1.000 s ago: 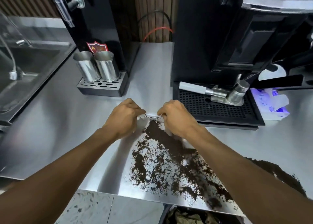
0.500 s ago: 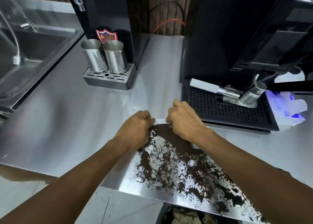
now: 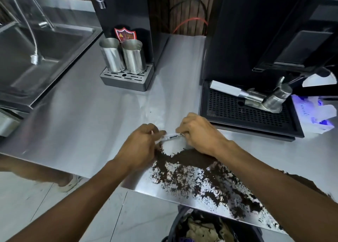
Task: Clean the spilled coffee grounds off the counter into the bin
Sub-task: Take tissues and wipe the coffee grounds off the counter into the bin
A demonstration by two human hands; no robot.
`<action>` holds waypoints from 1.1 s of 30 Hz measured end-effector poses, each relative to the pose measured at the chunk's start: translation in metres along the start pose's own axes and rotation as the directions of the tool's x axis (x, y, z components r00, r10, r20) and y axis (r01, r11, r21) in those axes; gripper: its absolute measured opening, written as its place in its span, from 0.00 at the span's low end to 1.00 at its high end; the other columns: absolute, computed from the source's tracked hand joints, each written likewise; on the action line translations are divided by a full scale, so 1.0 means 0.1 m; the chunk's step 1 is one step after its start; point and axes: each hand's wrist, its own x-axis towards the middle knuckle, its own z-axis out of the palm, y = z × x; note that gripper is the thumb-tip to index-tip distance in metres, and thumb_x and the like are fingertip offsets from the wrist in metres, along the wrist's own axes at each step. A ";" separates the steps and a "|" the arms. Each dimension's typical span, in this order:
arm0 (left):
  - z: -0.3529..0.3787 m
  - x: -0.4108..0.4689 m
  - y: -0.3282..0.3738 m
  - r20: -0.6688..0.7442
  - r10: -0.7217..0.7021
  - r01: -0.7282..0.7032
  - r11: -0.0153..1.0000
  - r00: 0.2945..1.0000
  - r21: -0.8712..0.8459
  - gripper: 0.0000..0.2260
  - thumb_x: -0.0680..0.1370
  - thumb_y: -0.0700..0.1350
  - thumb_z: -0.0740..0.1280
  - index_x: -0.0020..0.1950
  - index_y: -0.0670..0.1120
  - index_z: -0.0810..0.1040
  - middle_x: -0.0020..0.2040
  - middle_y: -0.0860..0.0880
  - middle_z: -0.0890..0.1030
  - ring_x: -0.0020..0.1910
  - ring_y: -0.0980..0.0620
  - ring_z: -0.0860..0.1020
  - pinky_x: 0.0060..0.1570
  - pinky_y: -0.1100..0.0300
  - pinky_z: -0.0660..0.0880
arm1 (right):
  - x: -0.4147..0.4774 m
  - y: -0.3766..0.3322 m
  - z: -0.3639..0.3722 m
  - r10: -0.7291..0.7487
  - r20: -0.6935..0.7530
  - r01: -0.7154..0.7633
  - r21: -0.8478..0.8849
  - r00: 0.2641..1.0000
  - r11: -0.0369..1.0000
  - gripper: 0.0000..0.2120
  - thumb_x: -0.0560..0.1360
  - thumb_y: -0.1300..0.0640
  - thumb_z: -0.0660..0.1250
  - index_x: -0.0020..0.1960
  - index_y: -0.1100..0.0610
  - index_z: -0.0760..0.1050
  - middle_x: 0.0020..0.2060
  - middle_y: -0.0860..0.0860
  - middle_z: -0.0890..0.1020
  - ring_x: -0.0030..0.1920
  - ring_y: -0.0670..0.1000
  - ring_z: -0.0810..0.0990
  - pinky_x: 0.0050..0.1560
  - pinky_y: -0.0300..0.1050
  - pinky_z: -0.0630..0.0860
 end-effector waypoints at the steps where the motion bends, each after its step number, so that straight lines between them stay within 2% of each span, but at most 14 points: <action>1: -0.02 -0.04 -0.05 0.016 -0.002 0.002 1.000 1.000 0.030 0.14 0.78 0.46 0.60 0.59 0.49 0.82 0.49 0.48 0.80 0.45 0.50 0.77 0.40 0.57 0.77 | 0.07 -0.04 0.06 -0.020 0.031 0.020 0.001 0.999 1.000 0.13 0.75 0.68 0.64 0.50 0.56 0.84 0.41 0.51 0.81 0.48 0.51 0.74 0.50 0.49 0.76; 3: 0.00 -0.15 -0.14 0.013 -0.023 0.022 0.998 1.000 0.063 0.20 0.79 0.52 0.53 0.55 0.50 0.84 0.47 0.48 0.80 0.43 0.50 0.78 0.36 0.60 0.75 | 0.16 -0.11 0.18 -0.062 0.073 0.061 0.024 0.995 0.998 0.15 0.73 0.71 0.63 0.51 0.58 0.84 0.44 0.52 0.82 0.50 0.52 0.75 0.52 0.49 0.76; 6: 0.03 -0.36 -0.14 0.010 -0.089 0.088 0.991 0.996 0.106 0.23 0.79 0.52 0.49 0.52 0.48 0.85 0.42 0.47 0.77 0.38 0.47 0.78 0.35 0.57 0.77 | 0.26 -0.18 0.28 -0.095 0.088 0.084 0.116 0.992 0.990 0.13 0.74 0.70 0.66 0.54 0.58 0.84 0.48 0.51 0.82 0.53 0.49 0.76 0.52 0.44 0.76; 9: 0.12 -0.58 0.02 -0.047 -0.164 0.168 0.980 0.985 0.109 0.19 0.77 0.48 0.52 0.45 0.45 0.82 0.37 0.48 0.71 0.31 0.47 0.74 0.29 0.54 0.76 | 0.30 -0.22 0.32 -0.172 0.142 0.152 0.147 0.975 0.977 0.12 0.72 0.70 0.68 0.51 0.59 0.84 0.47 0.50 0.82 0.51 0.49 0.77 0.50 0.42 0.76; 12: 0.23 -0.71 0.30 0.011 -0.269 0.268 0.962 0.963 0.058 0.07 0.70 0.42 0.62 0.44 0.45 0.78 0.38 0.51 0.67 0.34 0.48 0.71 0.28 0.55 0.73 | 0.16 -0.14 0.30 -0.237 0.185 0.211 0.148 0.954 0.966 0.14 0.71 0.71 0.66 0.49 0.58 0.84 0.45 0.48 0.81 0.50 0.48 0.76 0.52 0.45 0.76; 14: 0.33 -0.72 0.55 0.068 -0.305 0.303 0.952 0.950 0.034 0.06 0.67 0.40 0.66 0.42 0.46 0.75 0.38 0.52 0.65 0.35 0.49 0.72 0.29 0.59 0.67 | -0.02 -0.02 0.25 -0.254 0.187 0.227 0.152 0.949 0.962 0.14 0.72 0.70 0.64 0.49 0.57 0.85 0.44 0.48 0.81 0.50 0.48 0.76 0.52 0.46 0.76; 16: 0.42 -0.67 0.81 0.106 -0.311 0.309 0.950 0.944 0.040 0.06 0.67 0.41 0.65 0.41 0.48 0.71 0.37 0.53 0.63 0.37 0.49 0.72 0.32 0.61 0.61 | -0.19 0.13 0.18 -0.265 0.183 0.241 0.144 0.947 0.960 0.15 0.73 0.70 0.64 0.49 0.56 0.85 0.43 0.48 0.81 0.50 0.49 0.77 0.51 0.47 0.77; 19: 0.50 -0.56 1.17 0.112 -0.361 0.362 0.932 0.926 0.009 0.06 0.69 0.39 0.62 0.44 0.47 0.71 0.39 0.51 0.63 0.39 0.47 0.73 0.35 0.60 0.62 | -0.37 0.32 0.08 -0.276 0.192 0.253 0.133 0.942 0.958 0.15 0.73 0.70 0.64 0.49 0.55 0.85 0.42 0.48 0.82 0.49 0.48 0.77 0.51 0.44 0.76; 23: 0.59 -0.47 1.51 0.067 -0.381 0.385 0.920 0.922 -0.066 0.08 0.69 0.38 0.61 0.46 0.43 0.75 0.41 0.49 0.66 0.39 0.45 0.74 0.37 0.55 0.72 | -0.53 0.51 -0.02 -0.252 0.225 0.230 0.122 0.941 0.966 0.13 0.73 0.69 0.66 0.48 0.55 0.86 0.44 0.47 0.83 0.50 0.45 0.76 0.55 0.37 0.72; 26: 0.58 -0.45 1.60 -0.011 -0.425 0.419 0.897 0.905 -0.142 0.13 0.70 0.36 0.62 0.51 0.41 0.80 0.41 0.47 0.71 0.39 0.43 0.77 0.38 0.51 0.76 | -0.51 0.62 -0.10 -0.197 0.168 0.169 0.169 0.966 0.971 0.10 0.74 0.66 0.69 0.46 0.53 0.86 0.45 0.45 0.85 0.49 0.47 0.80 0.52 0.46 0.78; 30: 0.44 -0.45 1.44 -0.175 -0.459 0.457 0.888 0.871 -0.054 0.20 0.69 0.35 0.63 0.59 0.47 0.81 0.41 0.48 0.74 0.37 0.44 0.76 0.34 0.53 0.76 | -0.28 0.43 -0.12 -0.214 0.145 0.193 0.147 0.966 0.970 0.10 0.72 0.69 0.69 0.46 0.56 0.85 0.45 0.50 0.86 0.49 0.48 0.81 0.53 0.48 0.79; 33: 0.44 -0.50 1.35 -0.104 -0.497 0.502 0.864 0.861 0.030 0.17 0.69 0.36 0.65 0.56 0.47 0.82 0.41 0.47 0.74 0.39 0.43 0.76 0.34 0.54 0.75 | -0.14 0.33 0.07 -0.211 0.185 0.196 0.099 0.960 0.976 0.14 0.69 0.70 0.69 0.45 0.54 0.84 0.45 0.48 0.84 0.49 0.50 0.80 0.49 0.50 0.80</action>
